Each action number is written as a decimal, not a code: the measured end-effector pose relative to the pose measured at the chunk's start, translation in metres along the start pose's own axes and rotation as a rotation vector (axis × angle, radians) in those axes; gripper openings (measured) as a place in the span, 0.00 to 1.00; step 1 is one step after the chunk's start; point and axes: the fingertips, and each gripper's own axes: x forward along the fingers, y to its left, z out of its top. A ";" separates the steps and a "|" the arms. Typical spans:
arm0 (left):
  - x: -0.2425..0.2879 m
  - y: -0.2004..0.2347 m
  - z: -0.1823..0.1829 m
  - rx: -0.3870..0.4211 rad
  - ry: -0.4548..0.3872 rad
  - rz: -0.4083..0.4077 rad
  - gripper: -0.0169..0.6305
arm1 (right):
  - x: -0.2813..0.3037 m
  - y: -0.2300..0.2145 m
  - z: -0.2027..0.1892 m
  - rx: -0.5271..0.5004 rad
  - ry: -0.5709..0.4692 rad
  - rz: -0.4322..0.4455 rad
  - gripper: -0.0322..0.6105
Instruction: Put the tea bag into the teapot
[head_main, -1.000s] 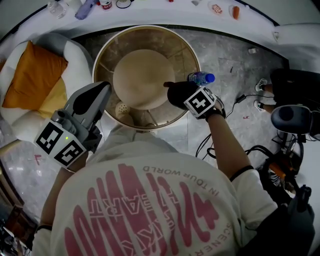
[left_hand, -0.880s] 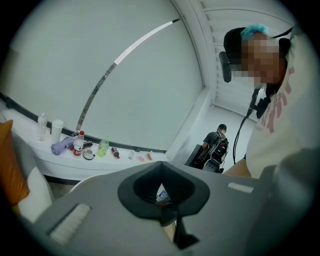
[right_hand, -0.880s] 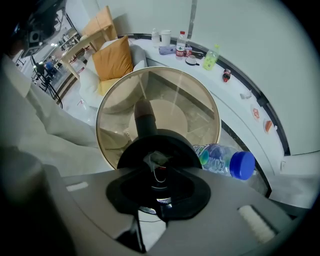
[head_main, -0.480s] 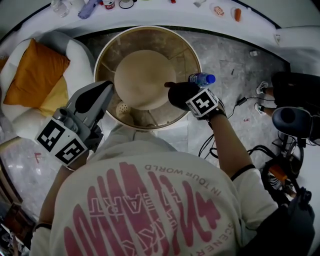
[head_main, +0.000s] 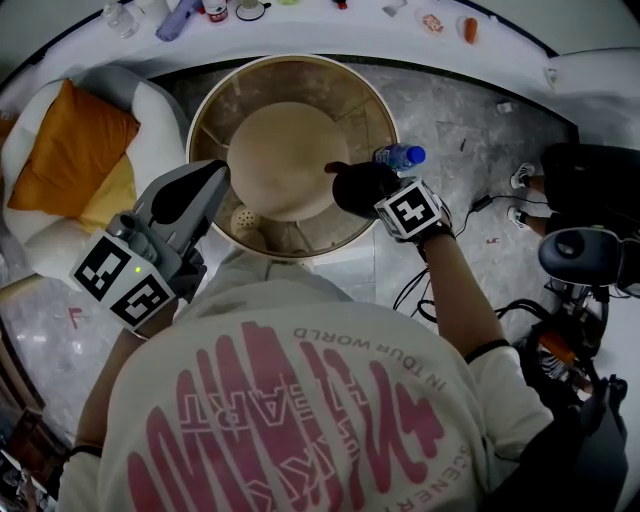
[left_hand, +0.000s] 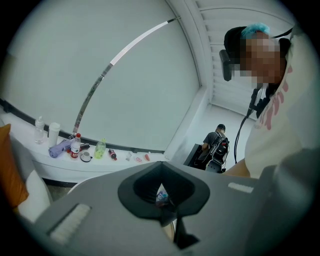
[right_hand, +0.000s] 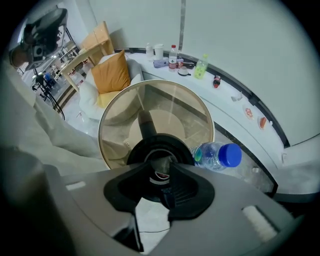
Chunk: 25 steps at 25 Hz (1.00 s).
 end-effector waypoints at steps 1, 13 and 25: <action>0.001 -0.002 0.000 0.002 -0.001 -0.003 0.05 | -0.003 0.000 0.000 0.001 -0.010 -0.004 0.24; -0.001 -0.038 -0.002 0.040 -0.017 -0.053 0.05 | -0.060 0.008 0.005 0.144 -0.253 -0.050 0.06; -0.002 -0.103 -0.004 0.112 -0.032 -0.153 0.05 | -0.175 0.044 0.001 0.302 -0.620 -0.028 0.06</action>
